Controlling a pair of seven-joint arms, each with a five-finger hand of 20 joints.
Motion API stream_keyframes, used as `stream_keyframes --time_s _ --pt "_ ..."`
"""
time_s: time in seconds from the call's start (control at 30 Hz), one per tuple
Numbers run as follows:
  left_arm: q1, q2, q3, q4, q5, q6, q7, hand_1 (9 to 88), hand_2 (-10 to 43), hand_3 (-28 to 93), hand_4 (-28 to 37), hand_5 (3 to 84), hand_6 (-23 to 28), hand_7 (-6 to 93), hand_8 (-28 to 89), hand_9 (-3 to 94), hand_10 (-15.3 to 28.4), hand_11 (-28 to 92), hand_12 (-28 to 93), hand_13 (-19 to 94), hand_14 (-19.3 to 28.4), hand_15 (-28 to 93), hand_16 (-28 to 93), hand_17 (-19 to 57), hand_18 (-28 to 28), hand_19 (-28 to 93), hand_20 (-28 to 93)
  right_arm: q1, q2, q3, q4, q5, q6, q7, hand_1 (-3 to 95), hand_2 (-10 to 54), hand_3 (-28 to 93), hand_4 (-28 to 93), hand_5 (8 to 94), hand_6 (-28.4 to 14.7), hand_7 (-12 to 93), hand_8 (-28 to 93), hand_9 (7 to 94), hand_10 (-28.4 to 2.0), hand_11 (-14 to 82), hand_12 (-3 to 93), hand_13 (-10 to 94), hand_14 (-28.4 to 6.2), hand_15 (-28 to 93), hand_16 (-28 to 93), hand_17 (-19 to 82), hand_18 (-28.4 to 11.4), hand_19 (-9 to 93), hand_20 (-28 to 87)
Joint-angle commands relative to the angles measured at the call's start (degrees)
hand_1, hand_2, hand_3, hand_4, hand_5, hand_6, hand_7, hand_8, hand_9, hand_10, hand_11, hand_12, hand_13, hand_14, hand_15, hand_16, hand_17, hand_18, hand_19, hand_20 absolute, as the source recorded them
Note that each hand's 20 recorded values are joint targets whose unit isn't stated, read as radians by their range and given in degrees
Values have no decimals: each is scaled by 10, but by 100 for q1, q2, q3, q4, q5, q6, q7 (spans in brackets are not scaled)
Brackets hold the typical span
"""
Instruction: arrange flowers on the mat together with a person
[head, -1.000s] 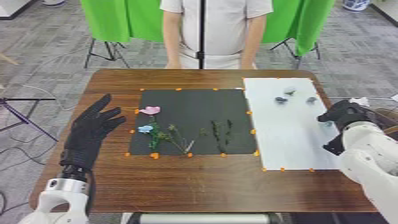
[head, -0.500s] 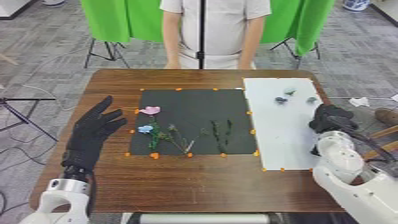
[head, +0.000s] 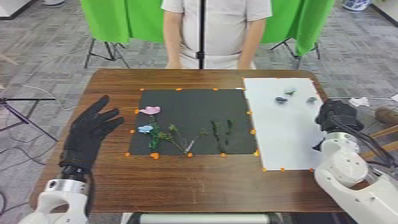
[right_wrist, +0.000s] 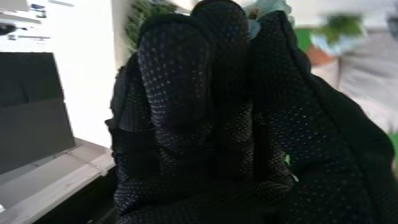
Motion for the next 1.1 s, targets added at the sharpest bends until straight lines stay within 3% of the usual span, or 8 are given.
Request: stream_keyframes --time_s 0.03,0.27,0.47,0.5,0.6,0.7,1.1 --pt "261 66 -109 -7 -162 256 177 250 36 800 -252 343 50 122 -91 363 180 231 99 277 267 464 -70 -84 257 500 183 931 -158 -645 -1204 98 326 -780 630 -95 638 -283 852 25 197 31 937 -49 133 370 866 -29 465 292 397 -175 838 240" --pt "455 127 -132 -66 -226 355 374 248 37 800 -252 344 51 123 -91 363 181 233 100 279 267 465 -70 -83 258 502 185 2346 -743 -2209 -1460 527 158 -1513 627 -95 648 -283 849 24 196 35 937 -55 138 376 855 -39 484 289 389 -174 840 250" --pt "428 135 -101 -63 -236 371 425 247 37 800 -253 345 51 124 -91 364 181 235 100 279 266 466 -70 -82 261 509 189 3037 -1523 -3241 -1064 335 -165 -1901 624 -95 650 -283 845 24 198 38 937 -56 137 379 850 -43 494 283 379 -171 838 255" --pt "431 110 -117 -61 -211 341 382 247 37 801 -253 345 51 124 -91 364 181 235 100 279 266 466 -70 -82 262 511 190 3125 -1628 -3398 -959 288 -208 -1939 623 -95 652 -283 843 24 199 38 936 -56 137 381 849 -44 497 281 378 -171 837 257" --pt "439 161 -99 -51 -253 374 469 246 37 801 -253 345 51 124 -92 365 181 236 101 279 267 467 -70 -82 262 512 191 3538 -1891 -3998 -611 302 -226 -2022 620 -95 653 -283 841 25 201 37 936 -57 137 384 843 -45 505 278 374 -171 834 260" --pt "495 130 -131 -58 -252 374 479 249 37 796 -253 348 50 119 -91 367 179 231 100 283 265 460 -70 -78 262 510 191 3646 -2253 -4254 -252 116 -403 -2052 614 -95 660 -283 838 28 205 36 935 -57 138 387 838 -45 513 275 369 -169 832 264" --pt "365 126 -94 -9 -211 261 352 248 37 796 -251 348 50 116 -87 368 180 229 103 283 265 457 -65 -78 263 511 194 3681 -2628 -4578 60 -86 -1018 -1807 599 -95 657 -283 823 32 204 19 902 -65 154 404 775 -47 552 282 316 -179 812 278"
